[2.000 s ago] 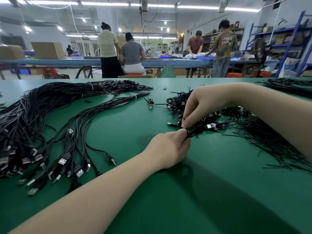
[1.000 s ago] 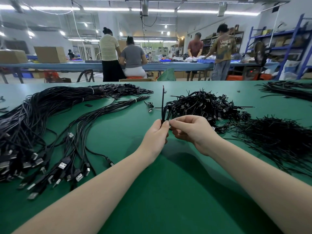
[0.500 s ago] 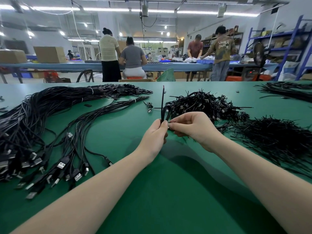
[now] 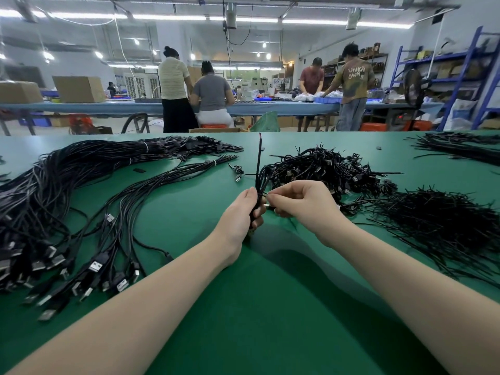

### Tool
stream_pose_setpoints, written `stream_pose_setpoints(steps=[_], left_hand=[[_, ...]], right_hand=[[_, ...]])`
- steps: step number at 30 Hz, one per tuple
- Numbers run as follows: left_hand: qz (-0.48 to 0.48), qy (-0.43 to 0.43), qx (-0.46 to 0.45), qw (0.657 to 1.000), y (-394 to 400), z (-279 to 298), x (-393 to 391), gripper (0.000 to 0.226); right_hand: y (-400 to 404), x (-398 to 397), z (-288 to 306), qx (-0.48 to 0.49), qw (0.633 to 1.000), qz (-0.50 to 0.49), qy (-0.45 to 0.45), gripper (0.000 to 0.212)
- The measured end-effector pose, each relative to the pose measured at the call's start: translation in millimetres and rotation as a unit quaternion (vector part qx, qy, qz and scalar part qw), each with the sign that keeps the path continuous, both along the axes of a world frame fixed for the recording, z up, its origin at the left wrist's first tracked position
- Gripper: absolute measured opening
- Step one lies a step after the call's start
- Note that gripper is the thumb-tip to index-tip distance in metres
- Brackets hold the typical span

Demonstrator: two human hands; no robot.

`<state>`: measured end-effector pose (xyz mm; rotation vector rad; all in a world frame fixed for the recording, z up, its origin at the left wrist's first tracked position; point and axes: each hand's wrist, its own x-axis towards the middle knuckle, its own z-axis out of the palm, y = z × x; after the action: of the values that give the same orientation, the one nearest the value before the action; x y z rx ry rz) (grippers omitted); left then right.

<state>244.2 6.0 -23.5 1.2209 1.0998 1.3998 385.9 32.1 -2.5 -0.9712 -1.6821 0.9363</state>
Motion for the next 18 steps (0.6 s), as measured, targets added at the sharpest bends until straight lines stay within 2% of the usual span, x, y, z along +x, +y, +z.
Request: stream_pose_setpoints(steps=[6, 12, 18], left_hand=[[0.014, 0.037, 0.011, 0.999, 0.0, -1.6, 0.7, 0.03], [0.029, 0.038, 0.027, 0.998, -0.1, -4.6, 2.0, 0.029], [0.045, 0.075, 0.026, 0.996, -2.0, -6.0, 3.2, 0.031]], right_hand=[[-0.6, -1.6, -1.9, 0.001, 1.0, -0.007, -0.005, 0.004], [-0.2, -2.0, -0.6, -0.001, 0.999, -0.012, -0.044, 0.005], [-4.5, -3.2, 3.7, 0.166, 0.967, -0.085, -0.173, 0.007]])
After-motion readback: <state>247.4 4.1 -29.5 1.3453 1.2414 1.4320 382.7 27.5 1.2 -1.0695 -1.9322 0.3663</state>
